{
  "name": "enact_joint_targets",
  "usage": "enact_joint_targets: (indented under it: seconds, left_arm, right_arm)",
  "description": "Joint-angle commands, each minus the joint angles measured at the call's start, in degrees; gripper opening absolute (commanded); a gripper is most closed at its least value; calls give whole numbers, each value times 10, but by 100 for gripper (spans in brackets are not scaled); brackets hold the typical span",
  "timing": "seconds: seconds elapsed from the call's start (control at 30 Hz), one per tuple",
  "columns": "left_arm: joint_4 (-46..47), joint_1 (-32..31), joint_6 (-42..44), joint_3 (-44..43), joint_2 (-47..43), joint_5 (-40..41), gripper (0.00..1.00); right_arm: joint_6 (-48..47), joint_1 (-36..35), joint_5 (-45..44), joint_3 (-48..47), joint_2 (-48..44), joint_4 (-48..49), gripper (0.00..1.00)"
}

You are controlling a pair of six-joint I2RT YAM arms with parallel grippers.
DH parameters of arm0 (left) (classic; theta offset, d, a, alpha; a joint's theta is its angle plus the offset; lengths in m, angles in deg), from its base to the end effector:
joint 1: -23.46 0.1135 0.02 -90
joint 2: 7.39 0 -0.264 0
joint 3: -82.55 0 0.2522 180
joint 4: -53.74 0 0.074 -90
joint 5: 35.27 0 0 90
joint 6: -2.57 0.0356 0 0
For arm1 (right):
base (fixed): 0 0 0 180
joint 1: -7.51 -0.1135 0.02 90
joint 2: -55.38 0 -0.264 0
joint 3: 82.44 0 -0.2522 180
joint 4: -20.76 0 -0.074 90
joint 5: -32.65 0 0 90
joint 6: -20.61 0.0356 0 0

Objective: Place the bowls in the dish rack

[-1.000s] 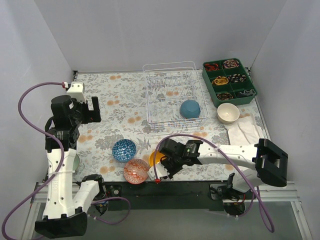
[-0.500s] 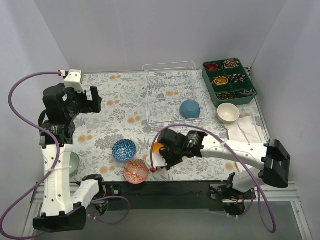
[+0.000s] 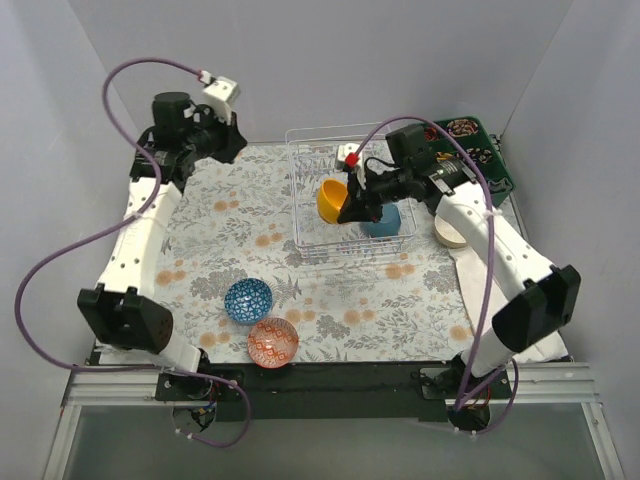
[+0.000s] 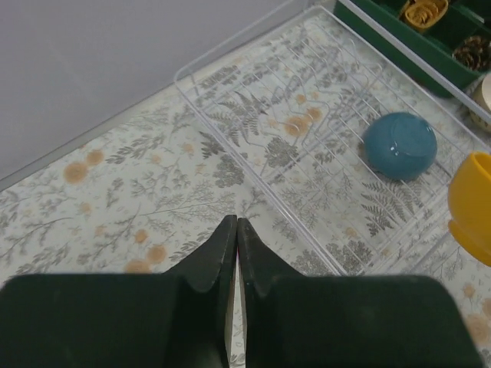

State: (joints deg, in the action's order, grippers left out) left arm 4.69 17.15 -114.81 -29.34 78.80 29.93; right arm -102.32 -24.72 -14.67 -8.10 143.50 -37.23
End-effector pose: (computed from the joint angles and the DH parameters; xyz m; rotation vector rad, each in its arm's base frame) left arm 0.3237 -0.0508 0.4441 -0.0817 2.0266 -0.8049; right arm 0.2646 0.1954 0.3884 -1.4824 1.6008 0.8328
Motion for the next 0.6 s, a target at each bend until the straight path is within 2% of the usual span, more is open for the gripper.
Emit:
enact_joint_targets:
  seconds: [0.0, 0.13, 0.23, 0.43, 0.57]
  left_arm:
    - [14, -62, 62, -9, 35, -5, 0]
    - [31, -92, 89, 4, 77, -25, 0]
    - [62, -109, 96, 18, 106, -11, 0]
    - [65, -150, 127, 17, 157, -14, 0]
    - [64, -180, 172, 71, 162, -24, 0]
  right_arm:
    - [96, 75, 207, -37, 74, 37, 1]
    - [173, 135, 322, -38, 161, 84, 1]
    - [220, 164, 359, -50, 215, 112, 1]
    - [252, 173, 378, -98, 288, 137, 1]
    - [290, 175, 377, -93, 318, 176, 1]
